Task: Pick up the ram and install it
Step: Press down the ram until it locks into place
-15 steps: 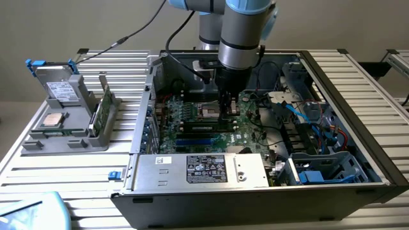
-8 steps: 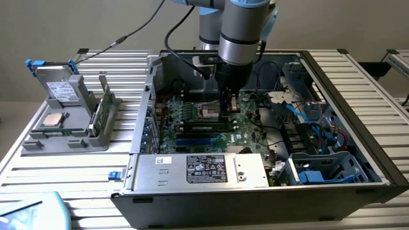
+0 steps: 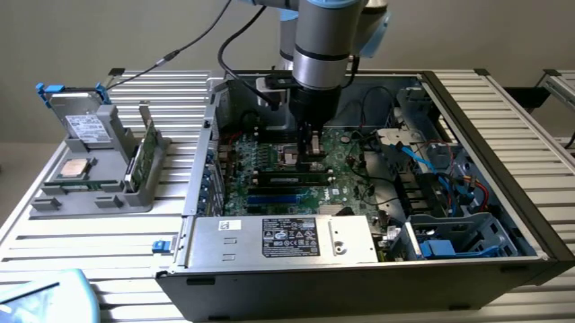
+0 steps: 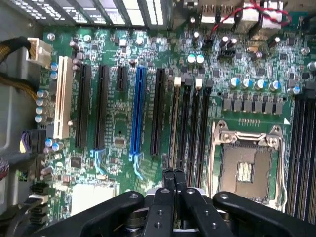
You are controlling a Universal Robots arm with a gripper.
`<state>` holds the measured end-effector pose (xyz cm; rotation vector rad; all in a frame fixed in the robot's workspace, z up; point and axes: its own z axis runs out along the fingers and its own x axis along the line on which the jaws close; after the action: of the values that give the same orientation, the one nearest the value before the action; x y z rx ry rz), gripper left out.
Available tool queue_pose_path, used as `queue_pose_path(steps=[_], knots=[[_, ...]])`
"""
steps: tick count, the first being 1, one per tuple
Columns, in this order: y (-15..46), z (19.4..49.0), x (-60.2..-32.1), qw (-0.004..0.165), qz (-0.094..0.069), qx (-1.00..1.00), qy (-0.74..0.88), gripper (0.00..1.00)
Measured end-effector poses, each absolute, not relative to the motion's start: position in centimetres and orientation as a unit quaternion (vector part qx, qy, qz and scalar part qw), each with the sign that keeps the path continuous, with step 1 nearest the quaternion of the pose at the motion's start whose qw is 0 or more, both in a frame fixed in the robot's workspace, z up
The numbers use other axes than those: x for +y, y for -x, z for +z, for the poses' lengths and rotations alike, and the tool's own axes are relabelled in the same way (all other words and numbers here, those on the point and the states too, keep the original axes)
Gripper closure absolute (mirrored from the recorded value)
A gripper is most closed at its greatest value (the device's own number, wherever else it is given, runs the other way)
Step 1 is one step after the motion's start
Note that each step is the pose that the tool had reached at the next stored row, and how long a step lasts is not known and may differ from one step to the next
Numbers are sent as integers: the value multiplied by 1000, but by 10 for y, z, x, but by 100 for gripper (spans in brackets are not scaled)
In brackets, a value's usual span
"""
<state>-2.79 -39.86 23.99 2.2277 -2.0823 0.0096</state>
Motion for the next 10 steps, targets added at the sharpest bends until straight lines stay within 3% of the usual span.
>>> queue_pose_path(steps=[10], knots=[[49, 236, -398, 45, 5, -682, -730, 90]])
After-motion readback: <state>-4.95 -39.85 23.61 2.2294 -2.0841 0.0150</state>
